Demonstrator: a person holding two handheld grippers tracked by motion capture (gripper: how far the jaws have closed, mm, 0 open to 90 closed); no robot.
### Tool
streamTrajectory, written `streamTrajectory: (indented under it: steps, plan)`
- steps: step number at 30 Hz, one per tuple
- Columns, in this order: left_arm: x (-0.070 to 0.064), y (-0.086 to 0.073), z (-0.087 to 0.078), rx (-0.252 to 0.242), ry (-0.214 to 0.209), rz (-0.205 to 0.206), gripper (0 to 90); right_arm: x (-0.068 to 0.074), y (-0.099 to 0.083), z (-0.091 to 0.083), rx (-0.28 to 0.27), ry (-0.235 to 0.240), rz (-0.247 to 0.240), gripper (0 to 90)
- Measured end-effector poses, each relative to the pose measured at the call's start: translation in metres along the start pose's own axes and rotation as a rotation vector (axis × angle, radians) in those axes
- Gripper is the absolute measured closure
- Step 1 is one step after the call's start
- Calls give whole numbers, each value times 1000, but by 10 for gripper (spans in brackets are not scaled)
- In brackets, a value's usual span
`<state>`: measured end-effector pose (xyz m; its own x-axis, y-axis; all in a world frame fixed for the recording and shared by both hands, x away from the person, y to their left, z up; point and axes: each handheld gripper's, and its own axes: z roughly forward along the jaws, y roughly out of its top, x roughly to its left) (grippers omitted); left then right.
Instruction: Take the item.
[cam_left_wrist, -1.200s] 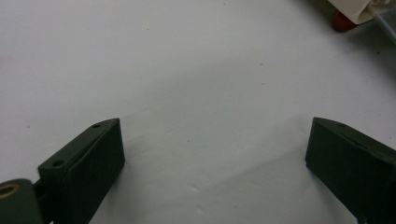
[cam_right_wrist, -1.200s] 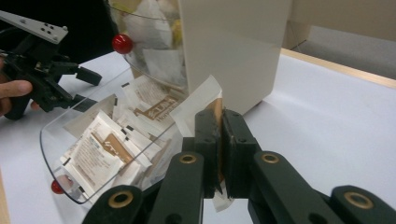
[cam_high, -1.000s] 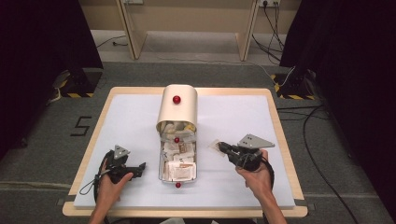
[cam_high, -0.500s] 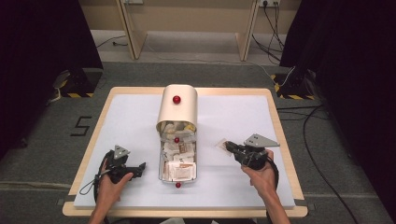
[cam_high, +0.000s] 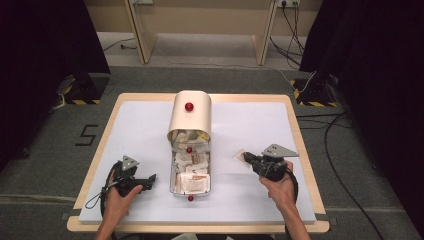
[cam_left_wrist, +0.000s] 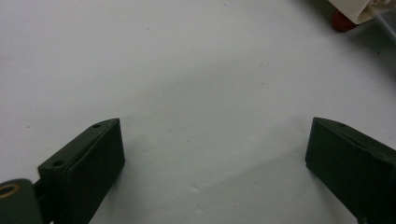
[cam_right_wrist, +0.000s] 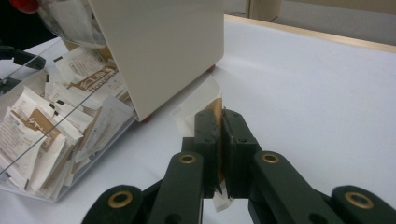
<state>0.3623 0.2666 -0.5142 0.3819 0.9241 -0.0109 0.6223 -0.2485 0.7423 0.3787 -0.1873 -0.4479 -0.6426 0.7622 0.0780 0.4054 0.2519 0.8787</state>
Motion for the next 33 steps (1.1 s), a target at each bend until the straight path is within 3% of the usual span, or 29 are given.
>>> streamTrajectory:
  steps: [16,33]
  plan:
    - [0,0,0,0,0,0,38,-5,-8,10,23,-14,16,859]
    - [0,0,0,0,0,0,38,-9,-21,29,94,-33,19,855]
